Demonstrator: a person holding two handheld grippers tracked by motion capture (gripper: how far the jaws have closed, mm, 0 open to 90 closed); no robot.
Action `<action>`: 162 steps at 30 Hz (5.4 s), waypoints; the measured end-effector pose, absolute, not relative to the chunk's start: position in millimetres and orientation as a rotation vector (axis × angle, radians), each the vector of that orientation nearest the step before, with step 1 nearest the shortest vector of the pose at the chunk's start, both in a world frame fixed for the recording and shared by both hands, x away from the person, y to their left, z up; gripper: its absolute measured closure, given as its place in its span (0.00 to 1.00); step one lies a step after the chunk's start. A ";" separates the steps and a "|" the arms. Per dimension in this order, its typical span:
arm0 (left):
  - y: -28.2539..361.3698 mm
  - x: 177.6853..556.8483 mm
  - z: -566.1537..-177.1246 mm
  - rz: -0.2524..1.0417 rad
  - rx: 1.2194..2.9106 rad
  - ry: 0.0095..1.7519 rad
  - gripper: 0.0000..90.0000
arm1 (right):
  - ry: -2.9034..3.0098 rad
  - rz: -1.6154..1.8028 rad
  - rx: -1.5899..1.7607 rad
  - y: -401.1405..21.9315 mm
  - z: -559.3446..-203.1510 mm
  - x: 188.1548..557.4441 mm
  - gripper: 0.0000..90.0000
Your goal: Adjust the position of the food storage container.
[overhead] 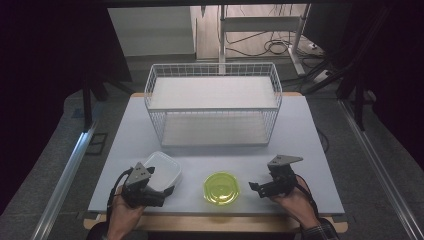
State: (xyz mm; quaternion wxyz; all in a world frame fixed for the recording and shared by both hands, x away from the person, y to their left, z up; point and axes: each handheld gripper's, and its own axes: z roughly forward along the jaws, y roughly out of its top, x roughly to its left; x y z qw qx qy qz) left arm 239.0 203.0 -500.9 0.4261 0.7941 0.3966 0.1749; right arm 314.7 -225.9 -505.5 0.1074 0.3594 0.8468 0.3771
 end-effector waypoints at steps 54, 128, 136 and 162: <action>201.0 238.2 -502.2 0.469 1.984 0.954 0.05 | 2.800 1.200 0.517 -88.7 -467.8 283.8 1.00; 219.9 220.1 -492.1 0.346 2.061 0.922 1.00 | 2.501 1.011 0.948 -227.7 -470.9 329.3 0.96; 230.6 208.0 -498.6 0.354 2.087 0.993 1.00 | 2.506 1.003 0.946 -226.0 -472.0 329.4 0.95; 285.6 263.8 -519.2 0.395 1.898 1.299 1.00 | 2.546 1.021 0.911 -209.7 -476.9 327.5 0.94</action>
